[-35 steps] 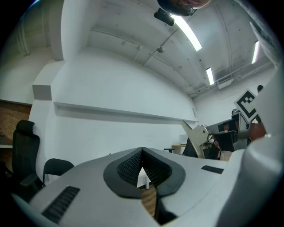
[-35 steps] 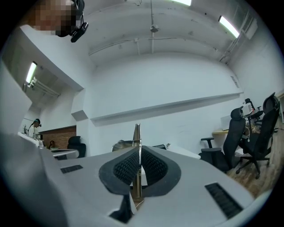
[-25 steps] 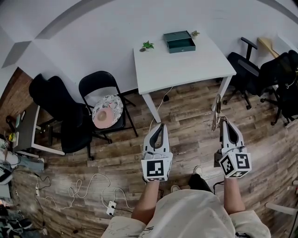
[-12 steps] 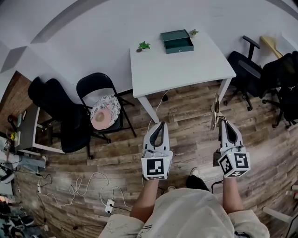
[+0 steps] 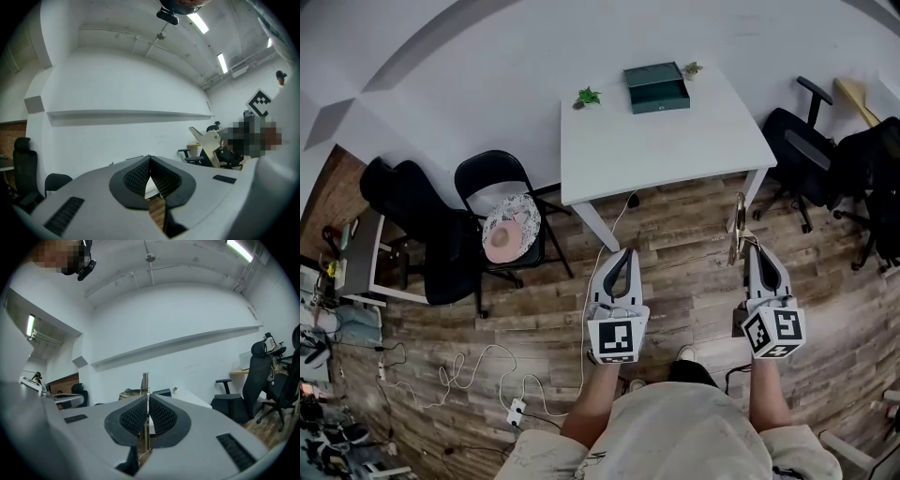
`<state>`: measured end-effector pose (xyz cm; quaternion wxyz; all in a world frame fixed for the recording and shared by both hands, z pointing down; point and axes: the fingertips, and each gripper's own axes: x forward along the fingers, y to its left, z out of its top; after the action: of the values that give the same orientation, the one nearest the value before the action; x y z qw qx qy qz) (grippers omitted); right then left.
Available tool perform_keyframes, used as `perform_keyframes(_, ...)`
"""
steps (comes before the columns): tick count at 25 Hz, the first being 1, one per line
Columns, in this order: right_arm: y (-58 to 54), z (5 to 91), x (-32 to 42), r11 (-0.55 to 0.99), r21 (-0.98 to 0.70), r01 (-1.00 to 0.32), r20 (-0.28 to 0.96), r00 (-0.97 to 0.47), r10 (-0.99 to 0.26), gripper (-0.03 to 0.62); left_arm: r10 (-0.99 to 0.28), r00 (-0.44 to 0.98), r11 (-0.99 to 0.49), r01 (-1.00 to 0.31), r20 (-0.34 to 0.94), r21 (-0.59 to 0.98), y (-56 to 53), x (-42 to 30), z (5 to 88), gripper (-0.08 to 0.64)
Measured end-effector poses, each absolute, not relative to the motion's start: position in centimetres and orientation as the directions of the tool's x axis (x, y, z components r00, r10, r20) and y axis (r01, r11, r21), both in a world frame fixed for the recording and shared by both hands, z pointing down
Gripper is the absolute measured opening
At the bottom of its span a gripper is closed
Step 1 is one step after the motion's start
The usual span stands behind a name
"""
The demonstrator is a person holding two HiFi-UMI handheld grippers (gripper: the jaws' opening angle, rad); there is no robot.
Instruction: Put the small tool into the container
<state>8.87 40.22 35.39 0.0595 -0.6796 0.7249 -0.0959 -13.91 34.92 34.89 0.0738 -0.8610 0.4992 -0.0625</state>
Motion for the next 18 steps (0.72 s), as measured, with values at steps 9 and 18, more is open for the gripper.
perform_keyframes(9,38.5,36.0,13.7,0.060,-0.250,-0.966,0.043,-0.073,-0.996,0.017,-0.875,0.482,-0.483,-0.856,0.054,-0.182,33.3,-9.9,35.3,0.006)
perform_keyframes(18,38.9,36.8,16.7,0.049,-0.283,-0.958,0.038,-0.063,-0.997,0.017,-0.877,0.476,-0.478,-0.854,0.063,-0.204,33.5,-7.6,35.4,0.005)
